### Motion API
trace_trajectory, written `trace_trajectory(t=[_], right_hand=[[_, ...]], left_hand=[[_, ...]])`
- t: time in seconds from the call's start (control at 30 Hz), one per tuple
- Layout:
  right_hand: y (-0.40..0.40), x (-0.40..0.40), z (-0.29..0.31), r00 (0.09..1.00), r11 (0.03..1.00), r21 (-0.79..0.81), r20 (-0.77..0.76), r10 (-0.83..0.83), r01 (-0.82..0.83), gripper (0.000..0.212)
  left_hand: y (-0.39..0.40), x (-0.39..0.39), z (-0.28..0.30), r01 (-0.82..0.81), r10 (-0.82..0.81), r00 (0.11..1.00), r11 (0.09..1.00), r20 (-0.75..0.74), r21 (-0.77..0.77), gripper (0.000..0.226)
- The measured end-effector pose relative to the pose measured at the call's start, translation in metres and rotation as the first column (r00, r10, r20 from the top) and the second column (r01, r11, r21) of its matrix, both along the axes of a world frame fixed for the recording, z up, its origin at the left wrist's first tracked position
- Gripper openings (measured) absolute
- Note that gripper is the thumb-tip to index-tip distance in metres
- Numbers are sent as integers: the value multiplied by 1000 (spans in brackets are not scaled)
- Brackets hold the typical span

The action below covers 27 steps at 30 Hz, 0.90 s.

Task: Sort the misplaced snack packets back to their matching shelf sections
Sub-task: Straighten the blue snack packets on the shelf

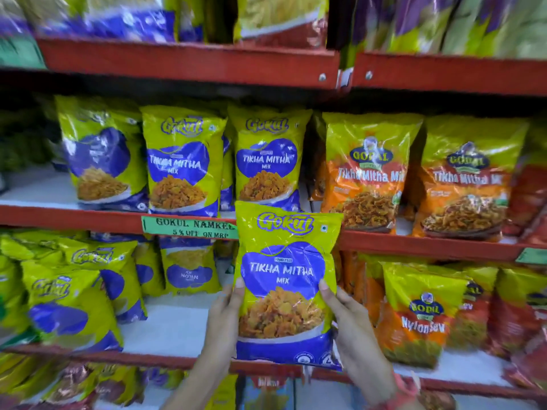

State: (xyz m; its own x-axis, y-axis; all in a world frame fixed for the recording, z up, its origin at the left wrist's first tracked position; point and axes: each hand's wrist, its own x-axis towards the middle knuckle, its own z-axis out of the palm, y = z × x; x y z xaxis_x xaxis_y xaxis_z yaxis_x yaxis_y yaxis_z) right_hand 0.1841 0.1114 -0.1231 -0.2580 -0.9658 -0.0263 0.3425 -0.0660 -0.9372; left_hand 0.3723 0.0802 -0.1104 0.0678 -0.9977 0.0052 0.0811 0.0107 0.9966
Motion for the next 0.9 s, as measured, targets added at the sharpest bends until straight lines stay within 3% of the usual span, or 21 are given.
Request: trace_trajectory(t=[0.2, 0.33, 0.47, 0.57, 0.7, 0.83, 0.9], right_hand=[[-38, -7, 76, 996, 971, -222, -19, 86, -88, 37], [-75, -11, 122, 994, 937, -335, -79, 72, -94, 36], [-112, -16, 145, 991, 909, -407, -127, 38, -87, 43], [-137, -18, 146, 991, 901, -427, -135, 17, -74, 51], [-164, -19, 132, 993, 908, -414, -114, 12, -58, 55], [-182, -18, 116, 996, 920, -389, -83, 14, -45, 53], [-187, -18, 116, 997, 928, -371, -83, 6, -36, 52]], left_hand=[[-38, 11, 75, 9, -11, 1000, 975, -10, -220, 30], [-74, 5, 116, 3, 5, 1000, 935, 23, -355, 53], [-110, -1, 136, 29, -8, 999, 906, 52, -422, 39], [-136, -5, 136, 34, 4, 997, 894, 83, -446, 32], [-161, -5, 124, 32, 8, 995, 909, 95, -415, 65], [-182, -6, 103, 17, 25, 994, 927, 105, -375, 58], [-189, -6, 100, 20, 11, 996, 929, 83, -370, 42]])
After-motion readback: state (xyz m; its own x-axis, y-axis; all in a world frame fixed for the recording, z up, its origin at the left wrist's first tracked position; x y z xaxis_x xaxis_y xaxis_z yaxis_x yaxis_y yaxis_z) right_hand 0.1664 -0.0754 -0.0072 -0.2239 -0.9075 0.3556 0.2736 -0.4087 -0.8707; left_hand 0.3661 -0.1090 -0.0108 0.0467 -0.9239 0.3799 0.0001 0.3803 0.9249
